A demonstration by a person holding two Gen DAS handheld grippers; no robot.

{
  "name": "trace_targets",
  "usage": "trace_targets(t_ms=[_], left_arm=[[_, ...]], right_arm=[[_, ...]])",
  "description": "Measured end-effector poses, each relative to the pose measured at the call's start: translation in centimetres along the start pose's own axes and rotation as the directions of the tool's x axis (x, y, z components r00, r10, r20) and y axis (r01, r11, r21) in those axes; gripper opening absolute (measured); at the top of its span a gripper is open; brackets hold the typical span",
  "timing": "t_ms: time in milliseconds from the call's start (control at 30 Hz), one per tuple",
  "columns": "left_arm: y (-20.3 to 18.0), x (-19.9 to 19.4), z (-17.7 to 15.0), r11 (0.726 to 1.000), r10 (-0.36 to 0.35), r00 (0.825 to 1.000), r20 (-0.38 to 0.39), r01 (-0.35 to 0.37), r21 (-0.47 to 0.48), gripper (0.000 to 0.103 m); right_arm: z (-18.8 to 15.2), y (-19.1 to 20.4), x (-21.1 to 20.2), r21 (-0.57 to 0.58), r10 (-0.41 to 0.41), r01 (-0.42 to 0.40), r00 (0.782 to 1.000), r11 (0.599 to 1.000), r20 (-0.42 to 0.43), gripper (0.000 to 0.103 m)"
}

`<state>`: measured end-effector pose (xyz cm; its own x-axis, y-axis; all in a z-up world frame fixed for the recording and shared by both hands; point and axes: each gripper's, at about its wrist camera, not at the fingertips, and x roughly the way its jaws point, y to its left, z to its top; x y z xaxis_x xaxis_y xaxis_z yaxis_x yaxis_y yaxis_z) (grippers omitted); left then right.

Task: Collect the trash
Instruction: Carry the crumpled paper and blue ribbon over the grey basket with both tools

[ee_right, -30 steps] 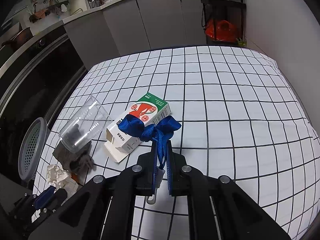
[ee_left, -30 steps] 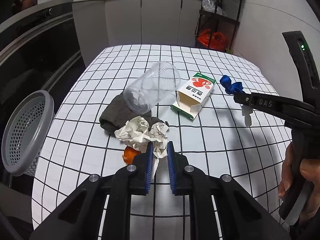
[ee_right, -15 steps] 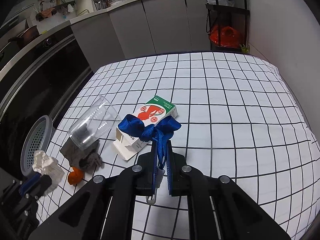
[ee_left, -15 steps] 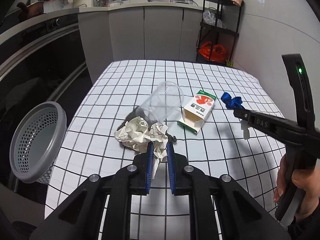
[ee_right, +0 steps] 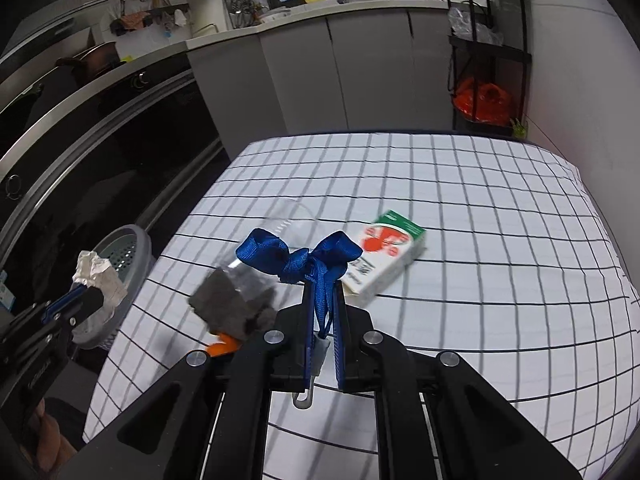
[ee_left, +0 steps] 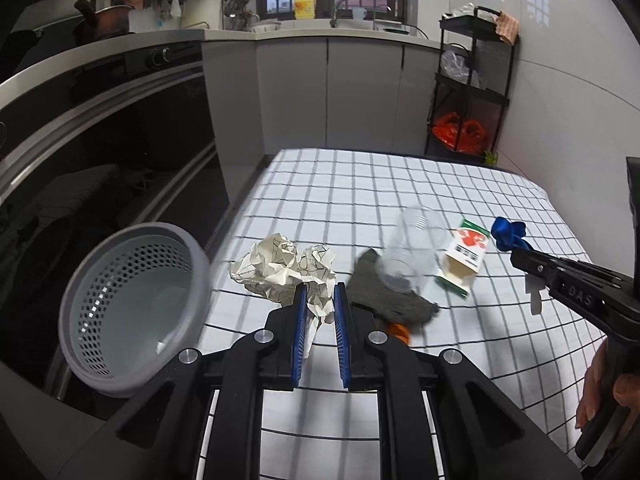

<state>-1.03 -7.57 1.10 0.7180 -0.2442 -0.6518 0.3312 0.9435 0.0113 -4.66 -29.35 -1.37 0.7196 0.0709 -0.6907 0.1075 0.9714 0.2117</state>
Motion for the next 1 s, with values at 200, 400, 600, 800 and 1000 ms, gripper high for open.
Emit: trace_targets(t_ms=[200,400,600,800,1000], left_arm=[[5.4,-1.0,2.1,0.997,0.054,0.998,0.040,-0.052,-0.054,0.014],[10.8,-1.6,2.4,0.988,0.140,0.988,0.062,-0.136,-0.072,0.014],[16.6,-0.7,2.2,0.968,0.221,0.974,0.045,-0.213,-0.132,0.014],[20.4,0.5,2.0,0.948,0.250,0.968,0.021,-0.241,-0.209,0.014],[22.4,1.8,1.1,0.938,0.254,0.967,-0.021,-0.252,-0.239,0.014]], right_arm=[[1.1,5.6,1.4,-0.041,0.070,-0.070,0.997,0.997,-0.013,0.008],[1.9,11.7,3.0,-0.102,0.146,-0.147,0.989,0.984,-0.022,0.008],[2.9,16.9,5.5,-0.147,0.206,-0.211,0.978,0.967,-0.044,0.008],[3.2,21.6,8.3,-0.181,0.257,-0.270,0.962,0.946,-0.092,0.008],[2.9,24.4,10.3,-0.214,0.287,-0.310,0.949,0.926,-0.133,0.008]])
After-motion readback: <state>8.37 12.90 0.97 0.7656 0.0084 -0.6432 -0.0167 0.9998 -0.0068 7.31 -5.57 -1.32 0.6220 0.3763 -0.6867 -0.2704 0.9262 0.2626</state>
